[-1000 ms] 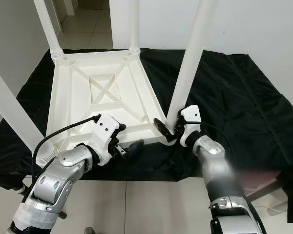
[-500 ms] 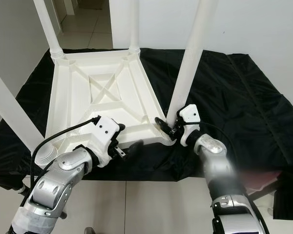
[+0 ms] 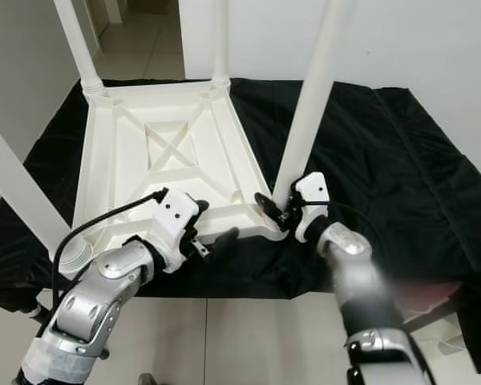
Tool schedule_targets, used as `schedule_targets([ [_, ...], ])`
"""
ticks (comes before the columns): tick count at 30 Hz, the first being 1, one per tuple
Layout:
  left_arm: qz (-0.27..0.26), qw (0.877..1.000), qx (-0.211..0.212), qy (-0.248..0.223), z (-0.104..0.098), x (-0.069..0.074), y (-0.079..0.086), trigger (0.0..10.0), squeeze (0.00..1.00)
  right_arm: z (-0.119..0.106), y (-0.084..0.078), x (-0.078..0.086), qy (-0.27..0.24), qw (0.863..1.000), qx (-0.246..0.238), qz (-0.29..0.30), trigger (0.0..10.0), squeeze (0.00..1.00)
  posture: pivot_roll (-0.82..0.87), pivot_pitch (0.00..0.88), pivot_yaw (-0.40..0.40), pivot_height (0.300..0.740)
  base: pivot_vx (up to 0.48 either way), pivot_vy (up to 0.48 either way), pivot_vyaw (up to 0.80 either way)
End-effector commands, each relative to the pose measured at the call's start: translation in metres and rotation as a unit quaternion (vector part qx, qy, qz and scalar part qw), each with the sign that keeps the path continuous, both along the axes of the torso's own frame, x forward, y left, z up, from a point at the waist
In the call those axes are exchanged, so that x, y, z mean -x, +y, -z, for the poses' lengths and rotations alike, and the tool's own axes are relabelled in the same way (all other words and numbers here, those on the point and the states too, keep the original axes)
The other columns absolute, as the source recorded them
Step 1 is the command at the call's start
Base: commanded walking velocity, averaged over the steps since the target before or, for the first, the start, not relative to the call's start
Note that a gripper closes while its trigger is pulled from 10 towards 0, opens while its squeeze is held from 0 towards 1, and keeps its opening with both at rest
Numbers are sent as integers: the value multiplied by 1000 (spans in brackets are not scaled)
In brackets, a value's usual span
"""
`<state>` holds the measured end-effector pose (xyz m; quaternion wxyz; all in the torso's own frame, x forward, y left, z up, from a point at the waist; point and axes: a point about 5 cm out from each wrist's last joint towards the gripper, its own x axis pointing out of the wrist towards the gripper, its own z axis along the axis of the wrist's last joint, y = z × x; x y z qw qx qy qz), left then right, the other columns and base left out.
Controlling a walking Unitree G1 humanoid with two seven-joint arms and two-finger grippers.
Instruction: Building children table
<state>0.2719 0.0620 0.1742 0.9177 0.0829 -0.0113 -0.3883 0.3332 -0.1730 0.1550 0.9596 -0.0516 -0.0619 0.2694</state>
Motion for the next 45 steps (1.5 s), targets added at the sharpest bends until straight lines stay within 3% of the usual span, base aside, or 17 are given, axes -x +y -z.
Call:
schedule_targets([
  [1,-16,1000,-10,1,7,-1,1,10000,0,3,4,4,12,999,-19,37,10000,0,-25,70,-12,740,0,0,0],
  [5,-17,1000,-9,-6,7,-2,0,10000,0,4,8,9,15,998,-24,62,10000,0,-26,69,-13,740,0,0,0],
  [9,-16,1000,-12,-8,10,-1,0,10000,0,9,14,17,16,991,-34,128,10000,0,-31,63,-16,740,0,0,0],
  [11,-17,1000,-14,-11,9,-1,0,10000,0,13,16,20,24,979,-49,196,10000,0,-17,58,-19,740,0,0,0],
  [12,-17,1000,-14,-11,9,-1,0,10000,0,13,16,20,24,979,-49,196,10000,0,-17,58,-19,740,0,0,0],
  [13,-19,1000,-17,-14,10,-1,2,10000,0,17,22,24,28,965,-59,254,10000,0,-10,54,-17,740,0,0,0],
  [16,-22,999,-21,-17,11,-1,3,10000,0,18,26,25,30,957,-61,281,10000,0,0,52,-18,740,0,0,0],
  [18,-29,999,-28,-20,11,-1,5,10000,0,19,34,28,37,944,-75,320,10000,0,17,53,-24,740,0,0,0],
  [21,-31,999,-24,-22,10,0,7,10000,0,16,38,27,39,942,-83,324,10000,0,25,54,-25,740,0,0,0],
  [27,-35,999,-20,-20,11,1,9,10000,0,8,40,28,20,953,-100,287,10000,0,23,52,-24,740,0,0,0],
  [28,-33,999,-20,-19,12,1,9,10000,0,5,39,28,15,956,-109,271,10000,1000,18,50,-21,740,0,0,0],
  [35,-24,999,-21,-21,11,-1,5,10000,0,-8,25,22,-14,978,-88,191,10000,1000,1,46,-15,740,0,0,0],
  [37,-24,999,-21,-21,11,-1,5,10000,0,-8,25,22,-14,978,-88,191,10000,1000,1,46,-15,740,0,0,0],
  [38,-23,999,-21,-22,11,-1,5,10000,0,-10,23,20,-14,981,-83,174,10000,565,-1,46,-15,740,0,0,0],
  [39,-23,999,-21,-22,11,-1,5,10000,0,-10,23,20,-14,981,-83,174,10000,565,-1,46,-15,740,0,0,0],
  [40,-22,999,-20,-21,11,-1,4,10000,0,-9,17,17,-11,986,-71,148,10000,0,-3,42,-11,740,0,0,0],
  [45,-20,999,-19,-20,12,-2,4,10000,0,-6,11,15,-6,996,-40,82,10000,0,-3,40,-7,740,0,0,0],
])
